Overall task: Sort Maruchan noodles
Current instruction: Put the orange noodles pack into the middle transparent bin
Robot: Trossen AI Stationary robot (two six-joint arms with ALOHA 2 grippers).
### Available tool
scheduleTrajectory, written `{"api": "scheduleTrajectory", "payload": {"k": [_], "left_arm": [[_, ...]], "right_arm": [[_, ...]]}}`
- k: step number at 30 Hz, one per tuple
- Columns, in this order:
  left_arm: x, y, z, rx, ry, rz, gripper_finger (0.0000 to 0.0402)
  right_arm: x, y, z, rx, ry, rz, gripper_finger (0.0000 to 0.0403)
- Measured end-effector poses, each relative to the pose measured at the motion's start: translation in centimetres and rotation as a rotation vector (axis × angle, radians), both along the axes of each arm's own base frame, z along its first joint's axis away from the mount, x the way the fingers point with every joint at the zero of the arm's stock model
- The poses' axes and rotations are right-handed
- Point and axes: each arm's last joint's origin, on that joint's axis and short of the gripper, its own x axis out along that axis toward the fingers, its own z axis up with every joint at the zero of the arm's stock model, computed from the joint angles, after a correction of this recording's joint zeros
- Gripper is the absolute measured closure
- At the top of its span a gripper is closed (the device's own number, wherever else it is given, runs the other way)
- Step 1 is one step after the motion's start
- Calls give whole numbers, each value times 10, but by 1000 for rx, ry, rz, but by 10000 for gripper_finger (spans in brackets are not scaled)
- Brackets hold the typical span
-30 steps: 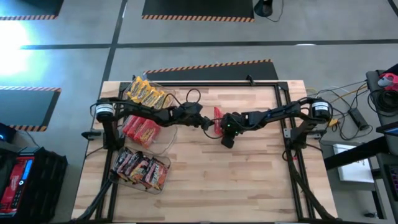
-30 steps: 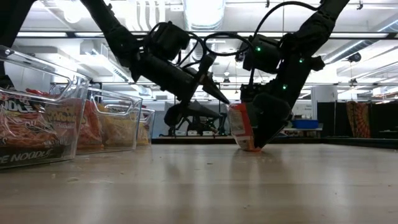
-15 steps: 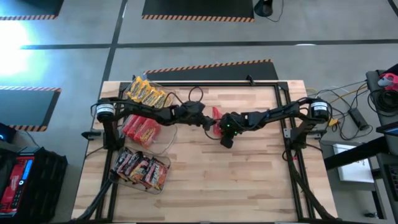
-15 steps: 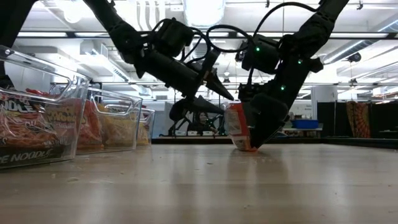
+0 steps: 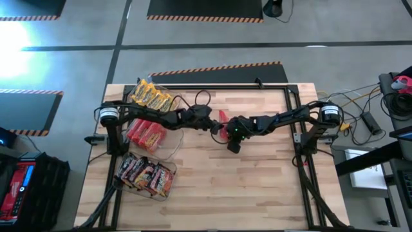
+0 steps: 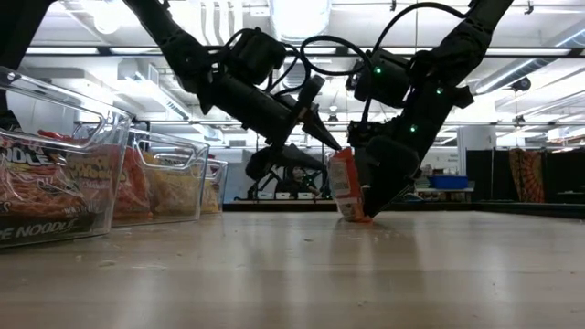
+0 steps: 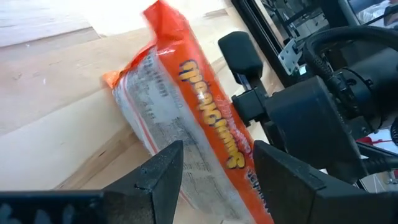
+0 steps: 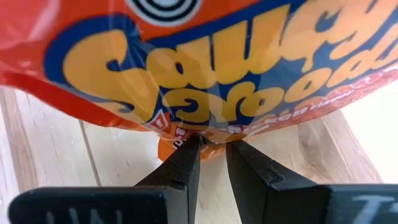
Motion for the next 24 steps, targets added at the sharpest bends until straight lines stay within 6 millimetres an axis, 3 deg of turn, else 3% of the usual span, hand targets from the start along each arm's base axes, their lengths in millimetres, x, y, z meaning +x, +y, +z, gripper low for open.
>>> {"api": "scheduleTrajectory", "payload": {"k": [24], "left_arm": [[9,3,14,19,146,16,223]], "right_arm": [[4,-1,4,-24,-49,20,335]]}}
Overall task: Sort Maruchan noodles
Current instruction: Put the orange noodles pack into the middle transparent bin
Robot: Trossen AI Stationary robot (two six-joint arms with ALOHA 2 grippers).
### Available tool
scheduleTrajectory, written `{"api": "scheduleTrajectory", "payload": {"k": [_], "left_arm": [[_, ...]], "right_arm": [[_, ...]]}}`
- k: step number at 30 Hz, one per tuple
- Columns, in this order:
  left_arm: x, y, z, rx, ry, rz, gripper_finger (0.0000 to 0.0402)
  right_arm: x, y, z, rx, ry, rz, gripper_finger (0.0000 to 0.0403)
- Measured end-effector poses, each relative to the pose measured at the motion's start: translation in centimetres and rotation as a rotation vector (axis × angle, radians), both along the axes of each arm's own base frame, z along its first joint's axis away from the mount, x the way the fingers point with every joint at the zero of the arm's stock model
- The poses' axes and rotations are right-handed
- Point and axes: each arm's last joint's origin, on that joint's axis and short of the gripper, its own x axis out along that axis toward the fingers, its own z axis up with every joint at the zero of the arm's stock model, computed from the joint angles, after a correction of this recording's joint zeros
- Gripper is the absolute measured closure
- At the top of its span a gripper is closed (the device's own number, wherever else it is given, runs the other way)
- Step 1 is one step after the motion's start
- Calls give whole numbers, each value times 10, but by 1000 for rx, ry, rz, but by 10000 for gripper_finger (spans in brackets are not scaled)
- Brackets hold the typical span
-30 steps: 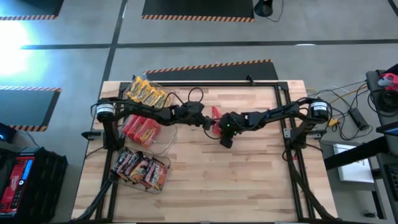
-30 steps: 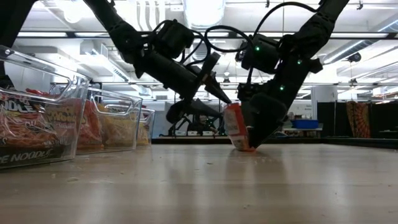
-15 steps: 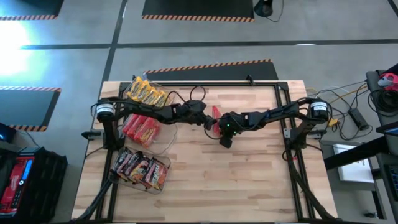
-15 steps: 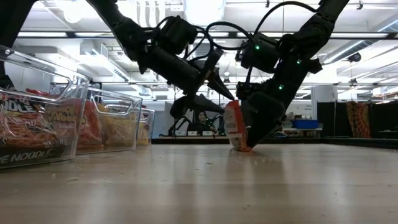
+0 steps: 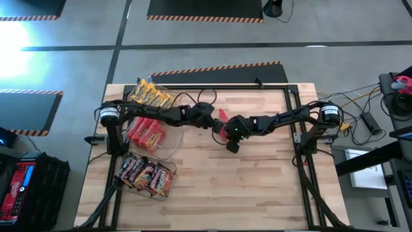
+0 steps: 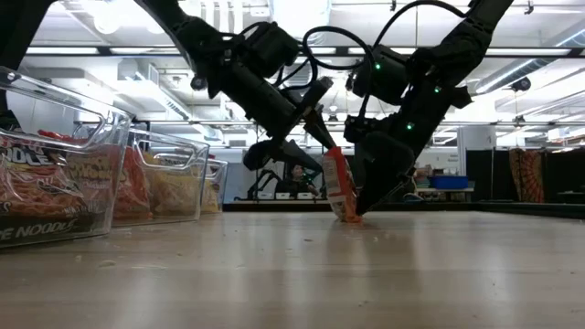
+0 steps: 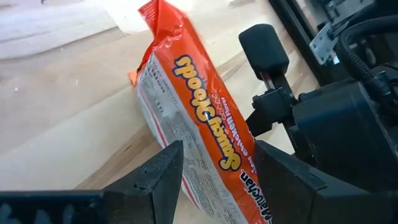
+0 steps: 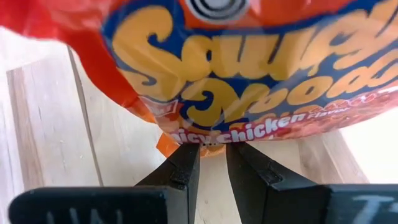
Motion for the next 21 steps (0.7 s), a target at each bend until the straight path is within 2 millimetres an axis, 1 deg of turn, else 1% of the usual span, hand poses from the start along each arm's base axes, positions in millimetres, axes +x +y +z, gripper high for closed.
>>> {"api": "scheduleTrajectory", "payload": {"k": [6,8,10,18,21], "left_arm": [[9,3,20,66,68,-26,223],[10,3,24,86,107,-25,223],[11,4,22,86,139,-22,223],[19,5,-3,51,204,-34,223],[21,5,-2,57,202,-40,223]], "right_arm": [[2,0,2,-10,-19,7,335],[2,0,2,-13,-24,10,335],[3,0,3,-16,-33,11,335],[4,-1,4,-20,-48,15,335],[4,-1,2,-21,-43,16,335]]}}
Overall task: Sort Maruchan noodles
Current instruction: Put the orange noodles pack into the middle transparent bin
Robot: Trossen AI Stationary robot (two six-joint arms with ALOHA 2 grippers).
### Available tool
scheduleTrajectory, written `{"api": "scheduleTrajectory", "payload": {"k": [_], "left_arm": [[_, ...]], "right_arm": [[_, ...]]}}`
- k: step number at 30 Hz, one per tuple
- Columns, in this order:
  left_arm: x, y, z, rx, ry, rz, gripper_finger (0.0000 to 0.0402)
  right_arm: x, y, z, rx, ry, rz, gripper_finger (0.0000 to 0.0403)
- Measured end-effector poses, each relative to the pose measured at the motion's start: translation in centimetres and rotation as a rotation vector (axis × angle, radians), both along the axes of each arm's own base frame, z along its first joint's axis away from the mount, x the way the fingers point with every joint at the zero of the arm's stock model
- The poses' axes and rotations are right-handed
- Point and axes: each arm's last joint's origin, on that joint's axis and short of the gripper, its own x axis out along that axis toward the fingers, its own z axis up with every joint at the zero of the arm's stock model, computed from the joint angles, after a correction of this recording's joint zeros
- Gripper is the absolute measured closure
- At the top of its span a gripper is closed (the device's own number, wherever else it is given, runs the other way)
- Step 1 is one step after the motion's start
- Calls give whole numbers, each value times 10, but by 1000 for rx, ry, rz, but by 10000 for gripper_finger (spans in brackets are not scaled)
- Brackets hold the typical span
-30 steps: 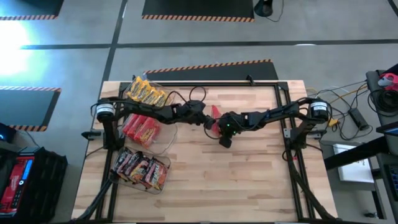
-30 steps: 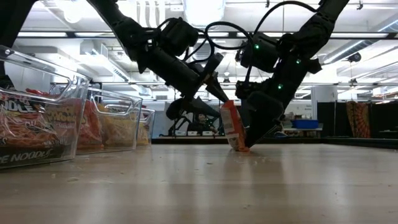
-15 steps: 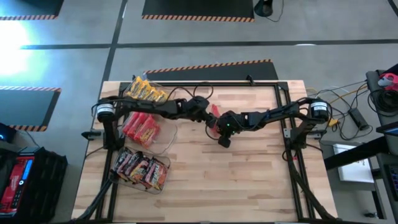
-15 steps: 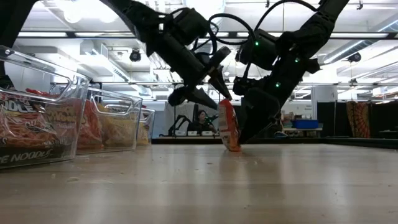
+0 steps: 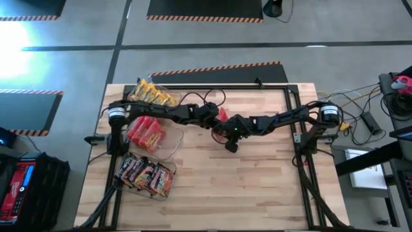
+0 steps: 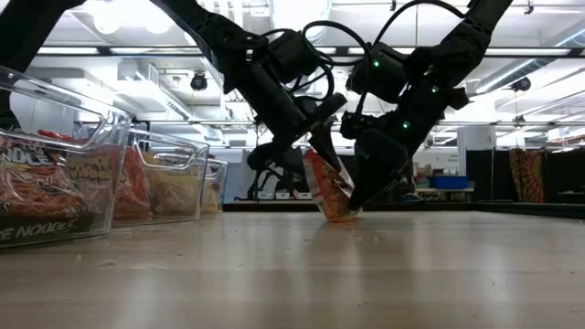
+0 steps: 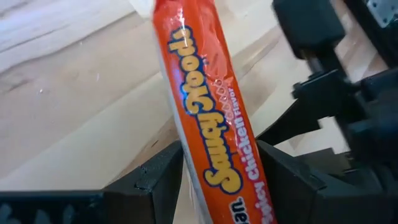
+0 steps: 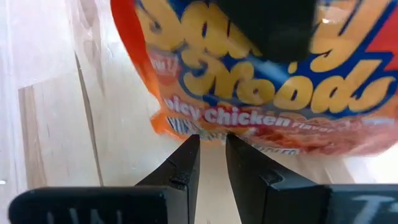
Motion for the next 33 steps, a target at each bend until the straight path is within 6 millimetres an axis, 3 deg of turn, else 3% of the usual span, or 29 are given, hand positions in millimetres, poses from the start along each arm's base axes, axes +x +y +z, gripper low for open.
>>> {"api": "scheduleTrajectory", "payload": {"k": [6,15,21,27,33], "left_arm": [[-1,-1,-1,3,16,-21,230],[-3,-1,0,-1,25,-77,291],[-9,3,6,30,54,-129,283],[-23,8,35,99,55,-138,283],[-50,4,73,183,95,-111,294]], "right_arm": [[0,0,-2,-6,10,9,335],[-4,1,5,-9,22,20,335],[-15,2,15,-7,79,26,335],[-24,2,34,-10,49,17,335],[-32,1,49,-20,16,16,335]]}}
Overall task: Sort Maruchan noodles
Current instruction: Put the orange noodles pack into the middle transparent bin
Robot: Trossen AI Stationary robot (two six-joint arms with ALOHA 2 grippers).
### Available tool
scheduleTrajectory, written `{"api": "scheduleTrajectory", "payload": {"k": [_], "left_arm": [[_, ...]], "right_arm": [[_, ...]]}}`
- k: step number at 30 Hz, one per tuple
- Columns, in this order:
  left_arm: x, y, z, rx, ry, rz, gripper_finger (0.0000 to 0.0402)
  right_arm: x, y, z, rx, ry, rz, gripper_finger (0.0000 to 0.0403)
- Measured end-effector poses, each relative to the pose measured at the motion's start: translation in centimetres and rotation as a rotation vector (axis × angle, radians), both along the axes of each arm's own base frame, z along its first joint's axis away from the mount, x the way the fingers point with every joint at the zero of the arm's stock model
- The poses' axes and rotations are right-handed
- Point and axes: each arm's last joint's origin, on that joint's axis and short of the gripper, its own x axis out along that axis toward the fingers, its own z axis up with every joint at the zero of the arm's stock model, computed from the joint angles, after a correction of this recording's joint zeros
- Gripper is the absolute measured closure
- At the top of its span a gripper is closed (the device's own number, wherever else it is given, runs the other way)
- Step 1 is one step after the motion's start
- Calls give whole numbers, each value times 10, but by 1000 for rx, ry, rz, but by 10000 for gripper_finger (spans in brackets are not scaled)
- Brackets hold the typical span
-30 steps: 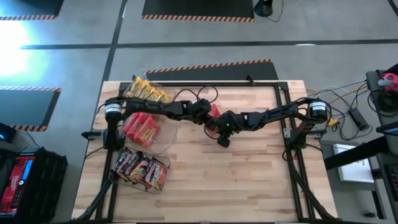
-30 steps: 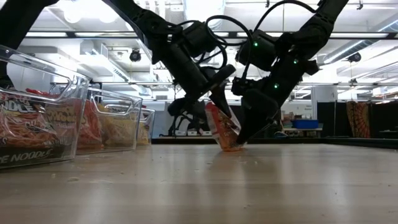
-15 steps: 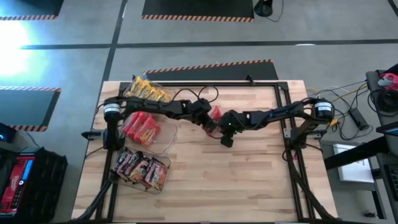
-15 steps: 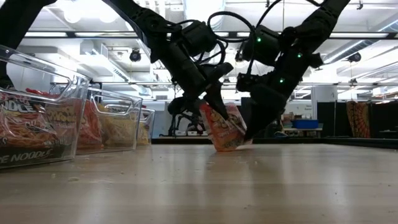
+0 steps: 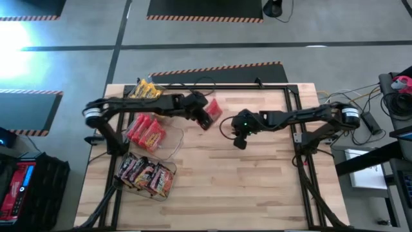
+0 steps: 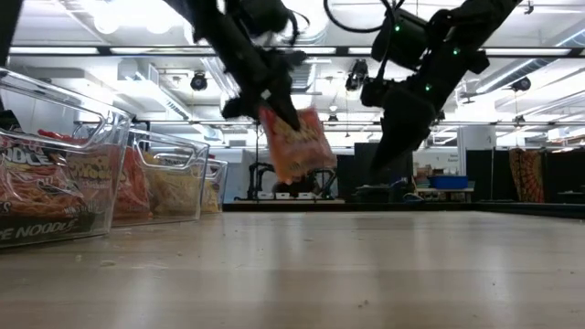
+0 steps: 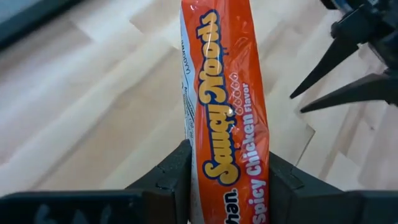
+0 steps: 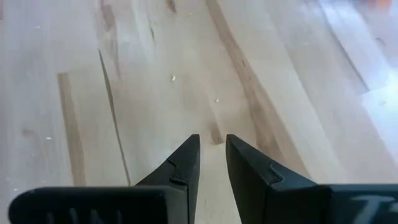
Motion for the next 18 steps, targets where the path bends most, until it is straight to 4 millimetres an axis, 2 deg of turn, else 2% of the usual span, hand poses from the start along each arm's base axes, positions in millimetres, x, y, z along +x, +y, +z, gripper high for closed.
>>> {"api": "scheduleTrajectory", "payload": {"k": [6,11,18], "left_arm": [[-42,-9,44,70,8,86,285],[-80,-32,79,68,-13,114,292],[-139,-82,94,-28,125,238,287]], "right_arm": [[-7,-5,9,-18,-30,-6,335],[-9,-11,9,-30,-36,-15,335],[-8,-13,8,-38,-47,-13,335]]}}
